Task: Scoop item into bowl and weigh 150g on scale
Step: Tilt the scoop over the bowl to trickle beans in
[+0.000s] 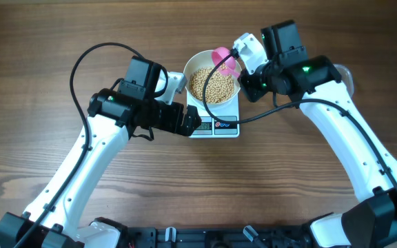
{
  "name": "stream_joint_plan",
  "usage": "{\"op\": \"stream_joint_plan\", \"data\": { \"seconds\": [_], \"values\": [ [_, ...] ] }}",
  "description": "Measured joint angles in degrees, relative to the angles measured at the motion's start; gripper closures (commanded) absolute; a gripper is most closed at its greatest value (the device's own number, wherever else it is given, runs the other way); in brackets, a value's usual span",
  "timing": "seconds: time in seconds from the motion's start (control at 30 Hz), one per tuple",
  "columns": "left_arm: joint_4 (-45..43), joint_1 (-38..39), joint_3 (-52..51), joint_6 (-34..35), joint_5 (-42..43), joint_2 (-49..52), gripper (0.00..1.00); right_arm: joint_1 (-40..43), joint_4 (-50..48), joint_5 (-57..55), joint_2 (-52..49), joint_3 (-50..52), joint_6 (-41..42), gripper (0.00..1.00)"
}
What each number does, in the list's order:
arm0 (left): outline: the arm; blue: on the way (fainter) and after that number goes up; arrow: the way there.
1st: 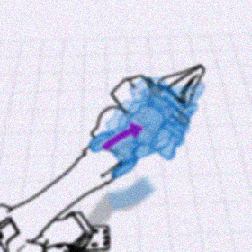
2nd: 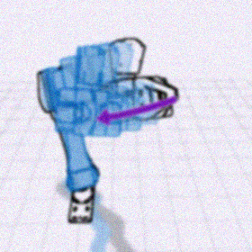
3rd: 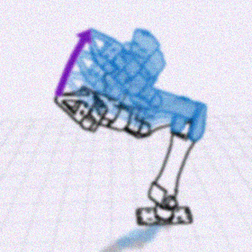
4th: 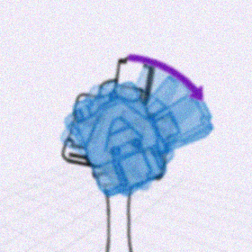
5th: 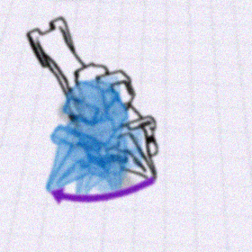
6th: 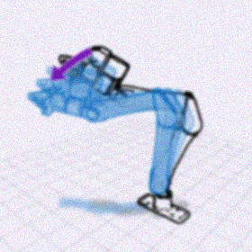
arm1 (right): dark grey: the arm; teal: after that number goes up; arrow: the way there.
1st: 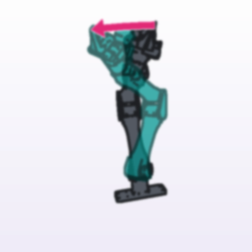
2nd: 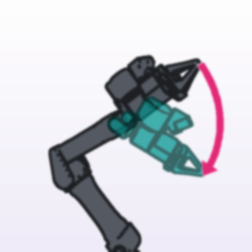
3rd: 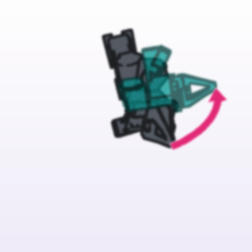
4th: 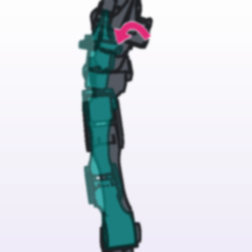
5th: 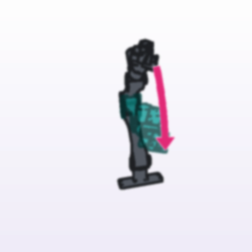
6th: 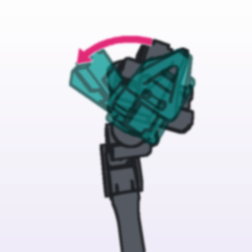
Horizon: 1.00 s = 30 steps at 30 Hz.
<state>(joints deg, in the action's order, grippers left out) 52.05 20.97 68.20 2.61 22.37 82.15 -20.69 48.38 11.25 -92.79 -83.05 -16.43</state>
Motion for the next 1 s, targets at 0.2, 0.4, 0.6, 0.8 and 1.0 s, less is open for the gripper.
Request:
{"op": "stream_joint_plan", "data": {
  "seconds": [0.2,0.4,0.6,0.8,1.0],
  "values": [
    [-0.02,0.0,0.0,0.0,0.0,0.0,0.0,0.0,0.48,-0.2,0.0,0.0,-0.46,0.96],
    [0.0,0.0,0.0,0.0,0.0,0.0,0.0,0.0,0.5,-1.29,0.0,0.0,-0.85,0.96],
    [0.0,0.0,0.0,0.0,0.0,0.0,0.0,0.0,0.7,-1.25,0.0,0.0,-0.87,0.96],
    [-0.02,0.0,0.0,0.0,0.0,0.0,0.0,-0.02,0.74,-1.25,0.0,0.0,-0.81,0.96],
    [-0.02,0.0,0.0,0.0,0.0,0.0,0.0,0.0,0.42,-1.25,0.0,0.0,-0.85,0.96]
  ]
}}
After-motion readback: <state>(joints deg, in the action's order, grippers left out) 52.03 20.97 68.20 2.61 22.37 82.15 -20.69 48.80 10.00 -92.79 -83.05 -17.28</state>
